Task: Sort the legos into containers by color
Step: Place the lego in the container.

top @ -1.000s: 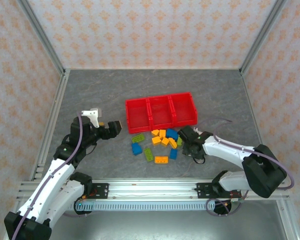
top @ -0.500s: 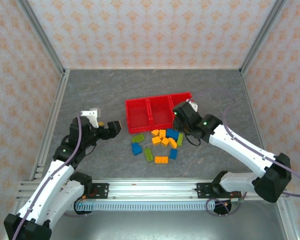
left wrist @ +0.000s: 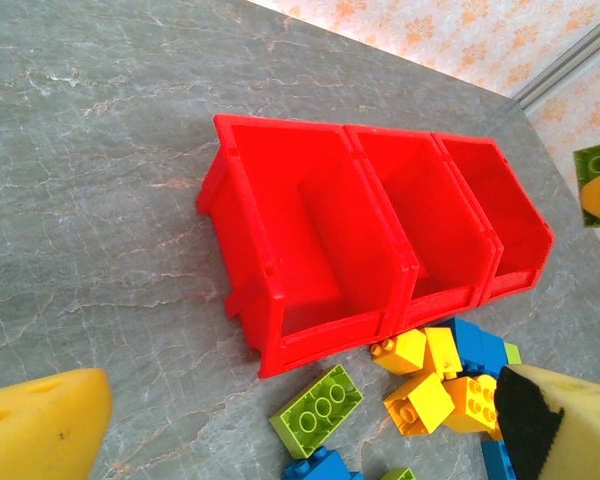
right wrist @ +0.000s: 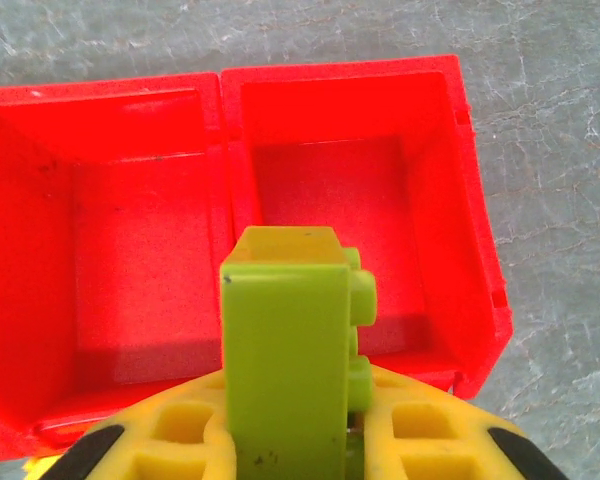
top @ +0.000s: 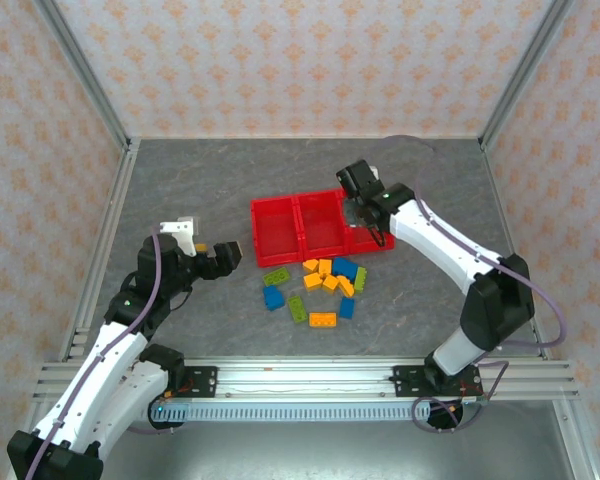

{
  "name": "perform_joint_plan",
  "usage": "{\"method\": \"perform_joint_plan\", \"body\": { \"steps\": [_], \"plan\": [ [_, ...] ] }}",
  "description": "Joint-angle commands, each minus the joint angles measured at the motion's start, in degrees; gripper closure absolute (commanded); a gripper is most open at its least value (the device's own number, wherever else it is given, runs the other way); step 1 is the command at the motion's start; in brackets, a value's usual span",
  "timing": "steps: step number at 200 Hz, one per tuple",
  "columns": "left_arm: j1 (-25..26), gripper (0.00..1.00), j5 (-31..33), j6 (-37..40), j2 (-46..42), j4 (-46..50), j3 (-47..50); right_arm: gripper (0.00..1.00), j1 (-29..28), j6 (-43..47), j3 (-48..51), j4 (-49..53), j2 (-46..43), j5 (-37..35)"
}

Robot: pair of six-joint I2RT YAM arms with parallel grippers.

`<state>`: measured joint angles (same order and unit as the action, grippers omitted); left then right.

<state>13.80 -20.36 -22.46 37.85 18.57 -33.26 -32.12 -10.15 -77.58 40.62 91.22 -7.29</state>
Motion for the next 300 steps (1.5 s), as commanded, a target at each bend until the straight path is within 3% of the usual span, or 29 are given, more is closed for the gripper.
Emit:
{"method": "perform_joint_plan", "body": {
  "steps": [1, 29, 74, 196, 255, 300],
  "plan": [
    [0.3, 0.01, 1.2, 0.2, -1.0, -1.3, 0.3, 0.92, 2.4, 6.8, 2.4, -3.7, 1.6, 0.4],
    [0.6, 0.01, 1.2, 0.1, -1.5, -1.5, 0.4, 0.91, 4.8, 6.8, 3.1, -5.9, 3.0, 4.4],
    [0.6, 0.01, 1.3, 0.1, -1.5, -1.5, 0.4, 0.89, 5.0, 5.8, 2.5, -5.4, 6.2, 2.2],
    [0.6, 0.01, 1.0, 0.1, -1.0, -1.6, 0.4, 0.61, 5.8, 2.2, 1.8, -5.2, 9.3, 1.5],
    [0.6, 0.01, 1.0, 0.1, -0.6, -1.5, 0.4, 0.5, 5.8, -3.3, -0.2, 0.8, 4.2, 4.7],
    [0.6, 0.01, 2.3, 0.1, -1.3, -1.6, 0.5, 0.4, 5.5, -12.4, 9.7, 1.3, -6.8, 10.9]
  ]
}}
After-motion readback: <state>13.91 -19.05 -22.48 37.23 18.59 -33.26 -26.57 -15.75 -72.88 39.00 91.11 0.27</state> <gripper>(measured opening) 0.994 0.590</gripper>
